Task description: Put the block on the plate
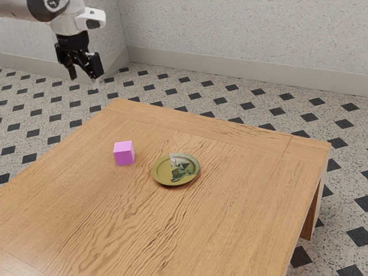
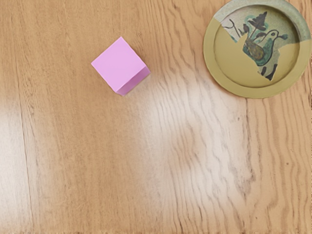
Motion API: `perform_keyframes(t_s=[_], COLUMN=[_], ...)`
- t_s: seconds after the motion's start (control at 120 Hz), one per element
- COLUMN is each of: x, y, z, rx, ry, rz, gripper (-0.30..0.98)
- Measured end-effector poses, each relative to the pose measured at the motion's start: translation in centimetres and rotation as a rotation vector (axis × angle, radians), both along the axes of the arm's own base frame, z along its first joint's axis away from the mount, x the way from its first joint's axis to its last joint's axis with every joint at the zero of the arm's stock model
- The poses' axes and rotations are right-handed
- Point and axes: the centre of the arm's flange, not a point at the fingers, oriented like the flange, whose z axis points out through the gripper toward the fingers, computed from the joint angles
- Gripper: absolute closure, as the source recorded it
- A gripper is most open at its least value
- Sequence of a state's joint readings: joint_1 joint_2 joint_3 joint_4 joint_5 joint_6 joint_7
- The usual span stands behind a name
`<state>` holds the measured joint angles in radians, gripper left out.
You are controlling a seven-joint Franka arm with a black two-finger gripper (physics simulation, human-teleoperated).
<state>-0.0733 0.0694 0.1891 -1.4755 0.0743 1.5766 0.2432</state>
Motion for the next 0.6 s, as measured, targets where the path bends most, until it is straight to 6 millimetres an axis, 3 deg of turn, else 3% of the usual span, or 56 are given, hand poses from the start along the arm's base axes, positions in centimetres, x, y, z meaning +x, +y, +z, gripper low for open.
perform_keyframes(t_s=[0.142, 0.208, 0.3, 0.383, 0.492, 0.6], x=[1.0, 2.9, 5.3, 7.4, 9.0, 9.5], y=[-1.2, -0.7, 2.2, 2.9, 3.2, 4.3], z=[-1.7, -4.6, -9.3, -13.6, -17.7, -19.8], rx=[-0.006, -0.013, -0.030, -0.060, -0.104, -0.140], ry=[-0.007, 0.005, 0.039, 0.067, 0.081, 0.078], rz=[-0.014, 0.015, 0.097, 0.145, 0.205, 0.284], gripper=[0.00, 0.00, 0.00, 0.00, 0.00, 0.00])
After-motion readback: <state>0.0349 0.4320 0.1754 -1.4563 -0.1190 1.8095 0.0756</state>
